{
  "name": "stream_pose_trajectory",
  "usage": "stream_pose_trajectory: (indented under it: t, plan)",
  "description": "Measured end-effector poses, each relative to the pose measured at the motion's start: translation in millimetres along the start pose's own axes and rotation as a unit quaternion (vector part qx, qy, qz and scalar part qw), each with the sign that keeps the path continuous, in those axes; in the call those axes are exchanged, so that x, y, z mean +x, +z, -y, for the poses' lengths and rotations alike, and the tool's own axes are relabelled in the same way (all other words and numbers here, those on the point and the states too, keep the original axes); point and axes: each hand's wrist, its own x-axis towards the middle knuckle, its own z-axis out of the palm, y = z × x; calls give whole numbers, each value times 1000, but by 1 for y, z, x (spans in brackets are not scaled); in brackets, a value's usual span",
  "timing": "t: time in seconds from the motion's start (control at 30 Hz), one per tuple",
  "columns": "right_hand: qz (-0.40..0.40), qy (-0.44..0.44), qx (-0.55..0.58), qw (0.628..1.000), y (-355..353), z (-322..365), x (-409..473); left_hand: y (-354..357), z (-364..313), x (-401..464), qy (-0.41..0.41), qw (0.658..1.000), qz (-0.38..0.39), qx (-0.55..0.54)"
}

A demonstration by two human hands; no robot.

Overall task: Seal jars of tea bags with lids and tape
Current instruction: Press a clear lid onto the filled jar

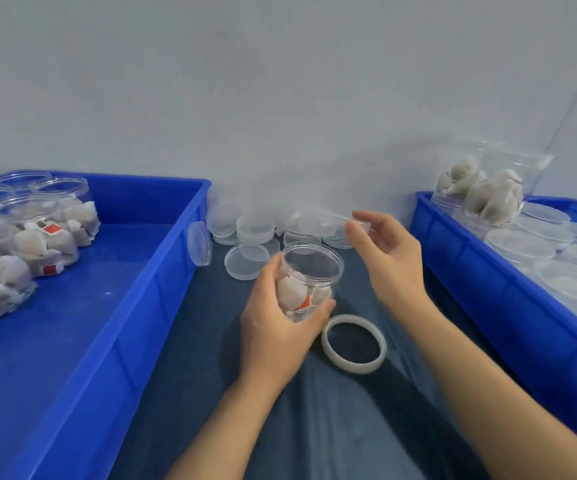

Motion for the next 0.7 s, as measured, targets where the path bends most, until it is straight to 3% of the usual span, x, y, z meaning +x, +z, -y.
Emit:
stream_pose_trajectory:
  t: [0.17, 0.33, 0.57, 0.7]
  plan:
    - [33, 29, 45, 998, -23, 7, -52, -3, -10, -5, 52, 997, 4, 64]
    - [43, 44, 67, 996, -22, 8, -77, -6, -18, -8, 72, 991, 57, 93]
    - [59, 48, 65, 995, -20, 9, -82, -8, -22, -5, 15, 994, 108, 1]
    - [54, 51, 95, 993, -22, 10, -82, -4, -29, -7, -18, 972, 187, -141]
